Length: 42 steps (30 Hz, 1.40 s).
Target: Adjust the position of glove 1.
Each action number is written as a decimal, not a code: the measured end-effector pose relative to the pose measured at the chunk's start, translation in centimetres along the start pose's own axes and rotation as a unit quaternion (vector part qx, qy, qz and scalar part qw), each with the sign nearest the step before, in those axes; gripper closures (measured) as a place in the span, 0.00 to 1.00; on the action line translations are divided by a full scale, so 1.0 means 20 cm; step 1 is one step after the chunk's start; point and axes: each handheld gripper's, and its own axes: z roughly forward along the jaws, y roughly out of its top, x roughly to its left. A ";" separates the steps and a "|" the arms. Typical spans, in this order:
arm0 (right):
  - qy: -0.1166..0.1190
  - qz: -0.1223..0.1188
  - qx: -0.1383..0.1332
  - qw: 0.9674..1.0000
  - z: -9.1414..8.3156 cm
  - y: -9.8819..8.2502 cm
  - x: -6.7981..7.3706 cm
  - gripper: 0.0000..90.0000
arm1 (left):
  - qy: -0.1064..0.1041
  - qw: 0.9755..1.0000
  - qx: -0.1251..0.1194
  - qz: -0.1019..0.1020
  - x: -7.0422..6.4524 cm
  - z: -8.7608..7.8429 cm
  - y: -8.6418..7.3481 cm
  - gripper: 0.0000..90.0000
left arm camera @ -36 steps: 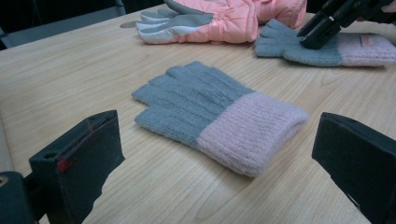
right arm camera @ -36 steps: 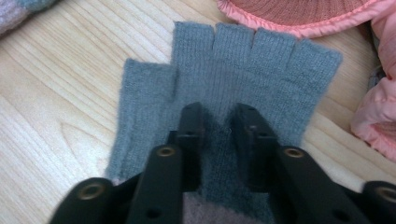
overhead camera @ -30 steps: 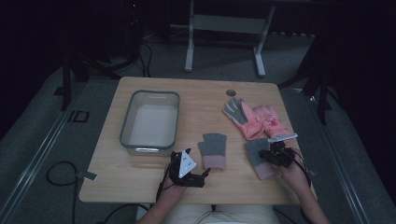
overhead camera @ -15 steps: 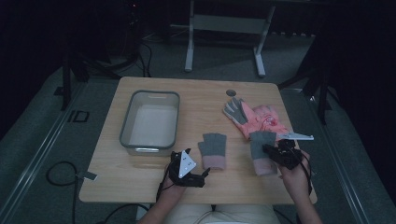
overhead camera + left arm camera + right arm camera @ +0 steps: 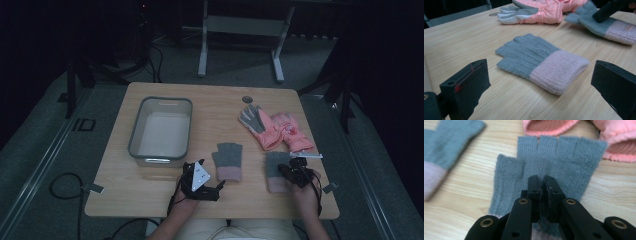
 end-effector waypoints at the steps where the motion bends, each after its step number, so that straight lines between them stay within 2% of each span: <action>1: -0.001 0.000 0.003 1.000 0.01 0.00 -0.01 0.93 | 0.000 1.000 0.000 0.000 0.00 0.00 0.00 0.01; 3: -0.003 0.007 0.005 1.000 0.02 -0.01 -0.01 0.93 | 0.000 1.000 0.000 0.001 0.00 0.00 0.00 0.01; 9: -0.004 0.003 0.006 1.000 0.06 -0.02 -0.03 0.86 | 0.000 1.000 0.000 0.001 0.00 0.00 0.00 0.01; 18: -0.002 0.005 -0.003 1.000 0.05 -0.01 -0.03 0.76 | 0.000 1.000 0.001 0.004 0.00 0.00 0.00 0.01; 20: 0.000 -0.004 -0.003 1.000 0.05 -0.01 -0.03 0.75 | 0.000 1.000 0.001 0.004 0.00 0.00 0.00 0.01; 23: 0.015 -0.021 -0.012 1.000 0.02 0.00 -0.04 0.73 | 0.000 1.000 0.000 0.002 0.00 0.00 0.00 0.01; 24: 0.016 -0.031 -0.014 0.999 0.00 0.01 -0.04 0.72 | 0.000 1.000 0.000 0.002 0.00 0.00 0.00 0.01; 26: 0.031 -0.059 -0.024 0.997 -0.03 0.03 -0.06 0.71 | 0.000 1.000 -0.001 0.001 0.00 0.00 0.00 0.01; 27: 0.031 -0.059 -0.024 0.997 -0.03 0.03 -0.06 0.71 | 0.000 1.000 -0.001 0.001 0.00 0.00 0.00 0.01; 28: 0.032 -0.090 -0.027 0.995 -0.05 0.05 -0.09 0.69 | 0.000 1.000 -0.001 0.001 0.00 0.00 0.00 0.01; 30: 0.023 -0.104 -0.026 0.994 -0.05 0.06 -0.11 0.68 | 0.002 1.000 0.000 0.002 0.00 0.00 0.00 0.01; 31: 0.018 -0.110 -0.021 0.994 -0.06 0.06 -0.12 0.68 | 0.003 1.000 -0.001 0.002 0.00 0.00 0.00 0.01; 34: 0.043 -0.117 -0.015 0.992 -0.06 0.05 -0.14 0.67 | 0.003 1.000 -0.001 0.003 -0.01 0.00 0.00 0.01; 38: 0.055 -0.141 -0.009 0.989 -0.05 0.03 -0.13 0.65 | 0.002 1.000 -0.001 0.001 0.00 0.00 0.00 0.01; 42: 0.057 -0.134 0.006 0.989 0.01 -0.02 -0.12 0.65 | 0.003 1.000 -0.001 0.003 0.00 0.00 0.00 0.01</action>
